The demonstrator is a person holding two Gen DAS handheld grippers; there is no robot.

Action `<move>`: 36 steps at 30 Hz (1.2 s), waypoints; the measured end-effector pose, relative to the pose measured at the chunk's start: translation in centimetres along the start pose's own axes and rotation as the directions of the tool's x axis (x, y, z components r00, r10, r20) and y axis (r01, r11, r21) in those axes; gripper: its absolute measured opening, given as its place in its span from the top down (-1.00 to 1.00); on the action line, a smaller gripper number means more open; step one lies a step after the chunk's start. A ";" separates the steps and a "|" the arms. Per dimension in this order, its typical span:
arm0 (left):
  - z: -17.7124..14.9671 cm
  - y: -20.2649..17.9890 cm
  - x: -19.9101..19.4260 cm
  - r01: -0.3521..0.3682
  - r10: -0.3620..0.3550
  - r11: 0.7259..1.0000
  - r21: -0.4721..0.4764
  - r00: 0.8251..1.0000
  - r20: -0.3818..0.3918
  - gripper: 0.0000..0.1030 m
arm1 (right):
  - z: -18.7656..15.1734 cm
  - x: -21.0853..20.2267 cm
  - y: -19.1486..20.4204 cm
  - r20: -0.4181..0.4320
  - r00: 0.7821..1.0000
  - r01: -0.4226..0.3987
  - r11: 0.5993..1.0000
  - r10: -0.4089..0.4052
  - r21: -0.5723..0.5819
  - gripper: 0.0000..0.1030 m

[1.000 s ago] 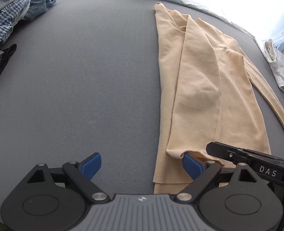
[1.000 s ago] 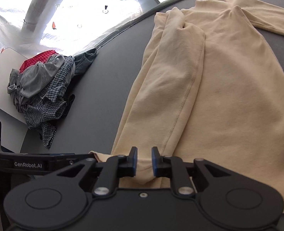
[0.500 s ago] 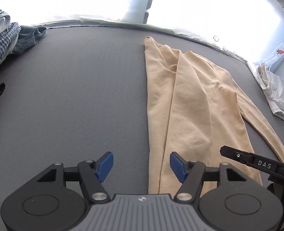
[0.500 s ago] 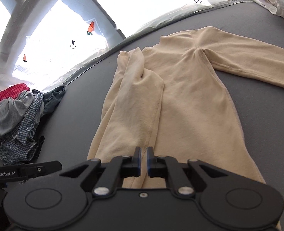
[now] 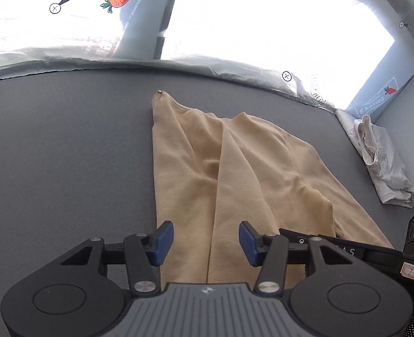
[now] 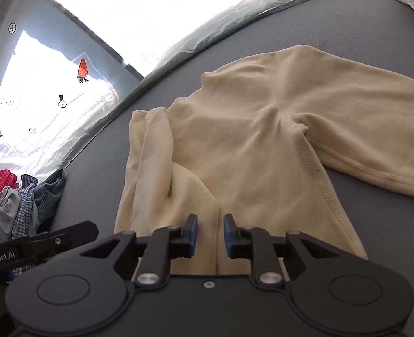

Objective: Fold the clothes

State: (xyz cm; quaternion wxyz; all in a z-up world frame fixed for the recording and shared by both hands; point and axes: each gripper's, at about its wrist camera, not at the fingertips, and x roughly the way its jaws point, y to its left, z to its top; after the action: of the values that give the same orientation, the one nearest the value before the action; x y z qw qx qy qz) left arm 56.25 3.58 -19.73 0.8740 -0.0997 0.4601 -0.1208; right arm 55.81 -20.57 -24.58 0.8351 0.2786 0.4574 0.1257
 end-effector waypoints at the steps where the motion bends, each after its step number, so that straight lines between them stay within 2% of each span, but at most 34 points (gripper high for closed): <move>1: 0.7 0.0 0.9 0.012 -0.012 1.000 0.010 1.000 -0.008 -0.01 | 0.3 0.3 -0.2 -0.005 1.000 -0.007 1.000 0.007 0.025 0.58; 9: 3.3 -0.1 5.8 0.082 -0.081 0.996 0.020 0.995 -0.062 -0.01 | 0.9 0.9 -1.7 -0.026 0.998 -0.058 0.981 0.064 0.184 0.60; 16: 2.8 0.2 6.1 0.120 -0.123 0.992 -0.042 0.991 -0.058 0.29 | 0.7 1.0 -2.5 -0.017 0.996 -0.082 0.965 0.089 0.251 0.64; 20: 2.5 0.4 6.0 0.130 -0.135 0.988 -0.079 0.989 -0.053 0.30 | 0.5 1.3 -3.8 -0.005 0.989 -0.133 0.920 0.145 0.370 0.63; 24: 2.3 0.8 6.5 0.159 -0.165 0.979 -0.125 0.985 -0.044 0.32 | -0.2 1.5 -5.6 0.023 0.977 -0.196 0.847 0.212 0.494 0.66; 25: 2.3 1.0 6.6 0.167 -0.174 0.976 -0.136 0.984 -0.040 0.38 | -0.4 1.5 -5.8 0.026 0.977 -0.197 0.840 0.214 0.506 0.77; 27: 2.2 1.1 6.7 0.183 -0.189 0.971 -0.151 0.981 -0.030 0.57 | -0.4 1.6 -5.7 0.030 0.978 -0.194 0.851 0.206 0.488 0.86; 28: 2.1 1.1 6.6 0.191 -0.197 0.969 -0.153 0.980 -0.023 0.72 | -0.5 1.6 -5.5 0.037 0.979 -0.195 0.861 0.202 0.470 0.88; 30: 2.0 1.2 6.2 0.195 -0.196 0.968 -0.160 0.981 0.009 0.81 | -0.6 1.3 -5.4 0.068 0.977 -0.211 0.861 0.203 0.462 0.90; 32: 1.8 1.5 5.8 0.199 -0.194 0.963 -0.181 0.980 0.046 0.87 | -0.8 0.8 -5.8 0.124 0.968 -0.252 0.833 0.220 0.493 0.91; 34: 1.6 2.3 5.5 0.195 -0.180 0.954 -0.229 0.980 0.085 0.92 | -1.1 0.6 -6.7 0.146 0.967 -0.255 0.807 0.209 0.533 0.91; 36: 1.3 3.3 6.1 0.182 -0.168 0.940 -0.288 0.983 0.075 0.92 | -1.5 1.0 -7.8 0.154 0.965 -0.260 0.768 0.210 0.585 0.92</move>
State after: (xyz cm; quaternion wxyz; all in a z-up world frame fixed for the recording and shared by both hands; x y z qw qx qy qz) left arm 61.04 4.95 -24.71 0.8464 -0.2717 0.4404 -0.1259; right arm 54.73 -25.94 -30.41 0.6987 0.5884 0.4015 0.0668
